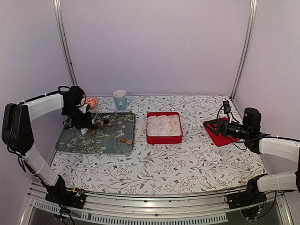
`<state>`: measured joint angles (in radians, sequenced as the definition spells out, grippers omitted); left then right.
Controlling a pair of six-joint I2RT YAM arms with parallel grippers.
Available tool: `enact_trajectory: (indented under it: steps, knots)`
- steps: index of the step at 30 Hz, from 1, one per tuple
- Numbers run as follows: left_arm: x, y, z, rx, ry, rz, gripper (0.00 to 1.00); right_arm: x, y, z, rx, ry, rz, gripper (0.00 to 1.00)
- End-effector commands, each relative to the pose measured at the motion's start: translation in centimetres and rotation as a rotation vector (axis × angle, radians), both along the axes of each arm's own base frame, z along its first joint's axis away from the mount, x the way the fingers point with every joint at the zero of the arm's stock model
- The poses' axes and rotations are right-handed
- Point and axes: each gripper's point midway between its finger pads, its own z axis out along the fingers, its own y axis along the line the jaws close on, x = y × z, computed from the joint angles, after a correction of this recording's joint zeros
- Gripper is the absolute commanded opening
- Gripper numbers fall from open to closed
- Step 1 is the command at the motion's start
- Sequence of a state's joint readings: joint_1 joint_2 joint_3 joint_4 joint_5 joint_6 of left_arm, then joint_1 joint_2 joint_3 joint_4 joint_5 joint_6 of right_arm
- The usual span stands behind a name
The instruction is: Pack the chocolate
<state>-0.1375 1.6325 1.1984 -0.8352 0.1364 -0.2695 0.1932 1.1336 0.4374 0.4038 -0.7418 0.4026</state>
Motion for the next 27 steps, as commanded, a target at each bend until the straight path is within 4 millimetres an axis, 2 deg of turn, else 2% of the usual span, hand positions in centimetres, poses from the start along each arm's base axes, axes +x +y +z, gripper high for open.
enact_trajectory:
  steps: [1, 6, 8, 13, 18, 21, 25, 27]
  knots:
    - [0.8, -0.3, 4.3, -0.009, -0.13, -0.014, 0.18, 0.1, -0.3, 0.3, -0.008, -0.023, -0.011, 0.99]
    - [0.9, -1.0, 6.4, -0.038, -0.192, -0.031, 0.16, 0.1, -0.3, 0.3, -0.006, -0.02, -0.009, 0.99]
    - [1.1, -2.7, 8.0, -0.072, -0.244, -0.079, 0.15, 0.1, -0.2, 0.4, -0.005, -0.022, -0.006, 0.99]
    - [0.7, -9.8, 11.3, -0.154, -0.351, -0.273, 0.14, -0.1, -0.1, 0.5, 0.001, -0.017, 0.001, 0.99]
    - [0.0, -17.0, 12.8, -0.244, -0.411, -0.455, 0.13, -0.4, -0.1, 0.5, 0.006, -0.02, 0.008, 0.99]
    - [-0.6, -21.0, 12.5, -0.297, -0.423, -0.547, 0.12, -0.6, -0.2, 0.5, 0.004, -0.027, 0.006, 0.99]
    - [-1.0, -25.5, 11.2, -0.331, -0.407, -0.639, 0.12, -0.8, -0.2, 0.7, 0.01, -0.042, 0.003, 0.99]
    - [-2.0, -28.1, 10.4, -0.348, -0.389, -0.704, 0.12, -0.9, -0.4, 0.8, 0.013, -0.045, -0.006, 0.99]
